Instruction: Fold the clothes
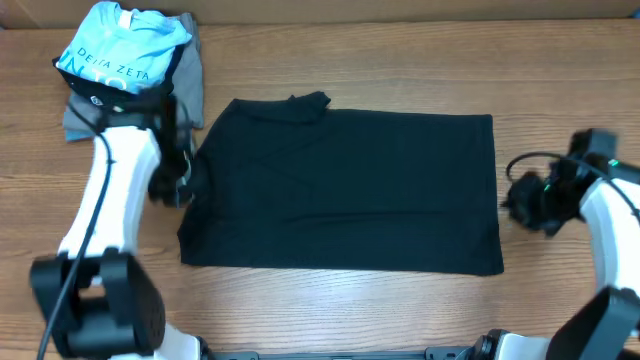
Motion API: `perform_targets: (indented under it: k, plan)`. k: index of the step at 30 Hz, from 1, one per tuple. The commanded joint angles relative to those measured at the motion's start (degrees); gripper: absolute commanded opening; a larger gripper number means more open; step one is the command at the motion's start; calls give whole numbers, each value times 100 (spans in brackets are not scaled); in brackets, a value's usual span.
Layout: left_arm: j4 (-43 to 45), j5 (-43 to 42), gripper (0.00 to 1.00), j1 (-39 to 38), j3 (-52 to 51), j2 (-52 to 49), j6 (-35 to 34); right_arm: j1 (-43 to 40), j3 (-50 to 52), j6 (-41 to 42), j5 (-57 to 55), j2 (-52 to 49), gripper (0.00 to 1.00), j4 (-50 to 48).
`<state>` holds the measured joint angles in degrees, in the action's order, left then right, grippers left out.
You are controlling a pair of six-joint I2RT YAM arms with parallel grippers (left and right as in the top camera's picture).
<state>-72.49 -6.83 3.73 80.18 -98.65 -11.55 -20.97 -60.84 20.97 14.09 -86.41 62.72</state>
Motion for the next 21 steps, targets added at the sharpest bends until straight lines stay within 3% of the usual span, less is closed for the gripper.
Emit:
perform_targets:
  k: [1, 9, 21]
  plan:
    - [472, -984, 48, -289, 922, 444, 883, 13, -931, -640, 828, 361, 29, -17]
    - [2406, -1016, 49, -1132, 1469, -105, 1185, 13, -1532, -643, 1517, 372, 32, -181]
    - [3856, -1104, 53, -1517, 2317, -2826, 1198, 13, -1530, -645, 1510, 367, 33, -120]
